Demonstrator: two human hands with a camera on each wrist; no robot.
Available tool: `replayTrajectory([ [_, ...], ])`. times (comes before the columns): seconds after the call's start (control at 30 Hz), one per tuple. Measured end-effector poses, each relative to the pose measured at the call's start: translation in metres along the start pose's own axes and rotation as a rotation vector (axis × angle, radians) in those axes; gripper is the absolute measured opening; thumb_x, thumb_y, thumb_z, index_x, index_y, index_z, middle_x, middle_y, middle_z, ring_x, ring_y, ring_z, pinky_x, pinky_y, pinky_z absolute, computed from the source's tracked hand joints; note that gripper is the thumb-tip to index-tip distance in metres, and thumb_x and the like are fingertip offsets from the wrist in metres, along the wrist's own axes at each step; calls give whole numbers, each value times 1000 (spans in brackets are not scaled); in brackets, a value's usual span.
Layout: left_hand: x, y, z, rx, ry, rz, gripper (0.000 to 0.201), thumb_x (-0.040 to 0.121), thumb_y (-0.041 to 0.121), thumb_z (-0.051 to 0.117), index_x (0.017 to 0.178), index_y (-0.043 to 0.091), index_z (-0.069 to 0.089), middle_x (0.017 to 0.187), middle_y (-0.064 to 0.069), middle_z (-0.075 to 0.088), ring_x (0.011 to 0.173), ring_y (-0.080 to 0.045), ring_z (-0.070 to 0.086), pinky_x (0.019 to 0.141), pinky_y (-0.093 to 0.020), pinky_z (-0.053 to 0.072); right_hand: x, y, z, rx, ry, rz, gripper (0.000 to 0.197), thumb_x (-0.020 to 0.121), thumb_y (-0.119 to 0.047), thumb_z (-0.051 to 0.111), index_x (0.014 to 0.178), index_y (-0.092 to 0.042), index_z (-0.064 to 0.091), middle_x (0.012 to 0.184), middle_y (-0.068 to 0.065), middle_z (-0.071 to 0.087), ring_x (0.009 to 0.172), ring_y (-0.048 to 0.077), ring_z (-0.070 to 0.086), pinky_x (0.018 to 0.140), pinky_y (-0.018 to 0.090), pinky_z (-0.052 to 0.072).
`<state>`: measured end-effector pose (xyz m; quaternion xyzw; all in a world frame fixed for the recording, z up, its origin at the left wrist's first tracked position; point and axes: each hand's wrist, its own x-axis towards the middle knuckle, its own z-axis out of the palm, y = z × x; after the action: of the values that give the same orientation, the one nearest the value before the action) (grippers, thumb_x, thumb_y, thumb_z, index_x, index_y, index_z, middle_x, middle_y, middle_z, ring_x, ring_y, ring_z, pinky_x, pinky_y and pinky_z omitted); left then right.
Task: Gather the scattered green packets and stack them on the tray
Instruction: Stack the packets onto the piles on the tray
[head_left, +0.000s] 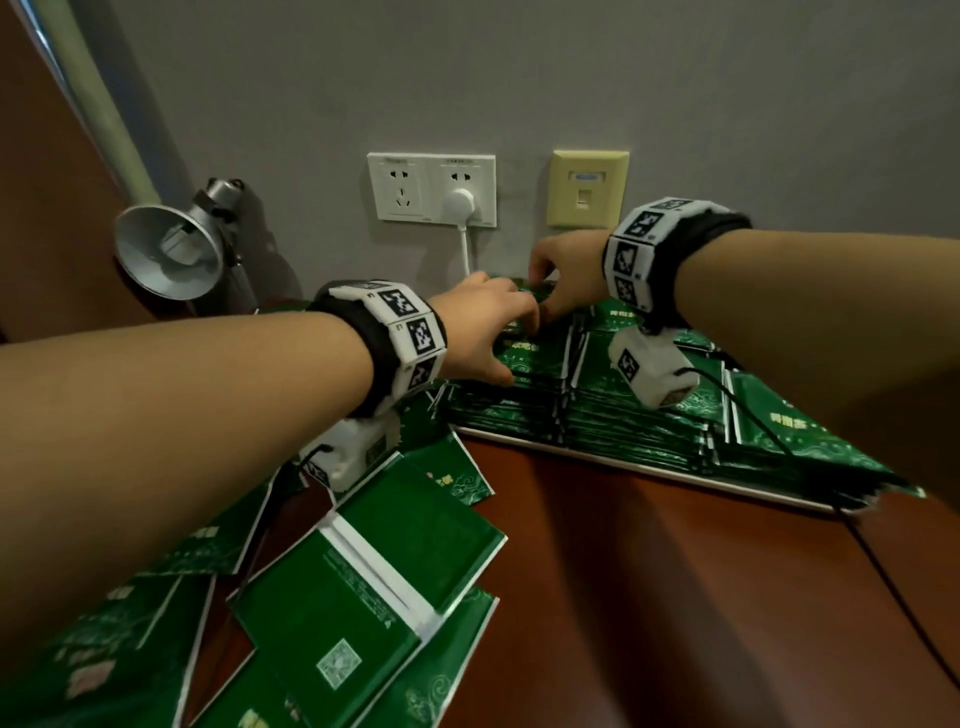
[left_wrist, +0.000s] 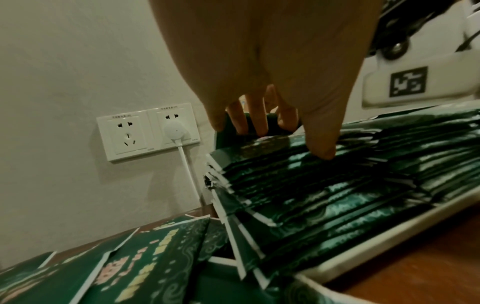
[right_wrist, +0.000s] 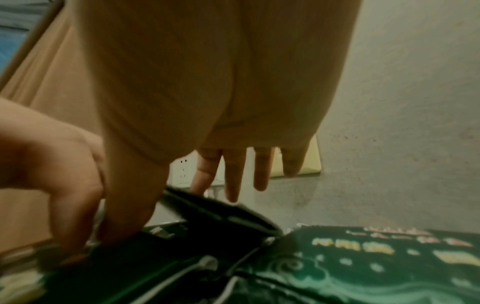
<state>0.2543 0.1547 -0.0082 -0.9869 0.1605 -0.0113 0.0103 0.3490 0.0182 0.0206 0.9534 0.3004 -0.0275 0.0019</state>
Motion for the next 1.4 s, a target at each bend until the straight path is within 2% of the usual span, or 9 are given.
replayTrajectory([
  [0.2, -34, 3, -11, 25, 104, -73, 41, 82, 40, 71, 116, 26, 53, 118, 0, 48, 112, -19, 39, 91, -36, 42, -41, -2, -6, 12, 60, -2, 42, 83, -40, 71, 119, -22, 58, 126, 3, 57, 111, 24, 55, 92, 36, 47],
  [0.4, -101, 27, -5, 88, -128, -159, 39, 85, 37, 67, 120, 23, 56, 119, -4, 55, 110, -22, 50, 93, -37, 47, -143, -30, 17, -29, -18, -104, 41, 88, -35, 67, 123, -20, 54, 120, 1, 60, 102, 21, 57, 83, 31, 47],
  [0.63, -203, 74, 39, 128, -419, -254, 71, 85, 58, 61, 140, 18, 40, 136, -10, 42, 124, -30, 45, 99, -41, 44, -248, -97, 71, -112, -276, -182, 50, 89, -40, 63, 129, -14, 48, 122, 7, 59, 107, 26, 57, 74, 25, 37],
  [0.7, -221, 81, 54, 99, -397, -287, 70, 91, 55, 53, 146, 16, 33, 144, -11, 39, 131, -30, 42, 106, -43, 40, -268, -111, 90, -143, -294, -194, 55, 91, -43, 60, 136, -15, 45, 133, 7, 55, 115, 26, 55, 82, 27, 43],
  [0.8, -244, 93, 61, 10, -303, -261, 66, 96, 46, 50, 151, 17, 29, 154, -6, 32, 139, -23, 35, 112, -34, 33, -293, -124, 106, -216, -306, -200, 67, 96, -44, 47, 154, -23, 21, 159, 5, 24, 135, 27, 42, 105, 36, 40],
  [1.03, -271, 130, 57, -21, -285, -139, 64, 89, 17, 58, 149, 24, 34, 153, -2, 36, 136, -22, 40, 108, -33, 38, -321, -128, 111, -241, -273, -176, 65, 94, -50, 44, 153, -32, 22, 151, 2, 41, 131, 27, 47, 104, 37, 43],
  [1.23, -283, 145, 55, 147, -378, -58, 76, 82, 15, 62, 149, 21, 29, 145, -3, 40, 129, -29, 36, 106, -38, 39, -324, -132, 108, -246, -277, -144, 59, 94, -48, 44, 149, -30, 31, 150, 1, 42, 131, 28, 46, 105, 38, 42],
  [1.33, -287, 145, 47, 72, -275, -69, 53, 84, 6, 54, 133, 24, 48, 121, -4, 58, 118, -26, 48, 88, -38, 47, -325, -134, 107, -248, -275, -135, 58, 94, -49, 44, 147, -30, 33, 148, 1, 44, 128, 28, 49, 102, 36, 43],
  [1.4, -286, 145, 37, 54, -210, -74, 59, 85, 0, 51, 136, 28, 48, 117, -2, 60, 111, -23, 54, 77, -33, 45, -325, -135, 107, -245, -281, -131, 55, 93, -49, 44, 144, -30, 37, 142, 1, 50, 122, 29, 53, 99, 38, 46],
])
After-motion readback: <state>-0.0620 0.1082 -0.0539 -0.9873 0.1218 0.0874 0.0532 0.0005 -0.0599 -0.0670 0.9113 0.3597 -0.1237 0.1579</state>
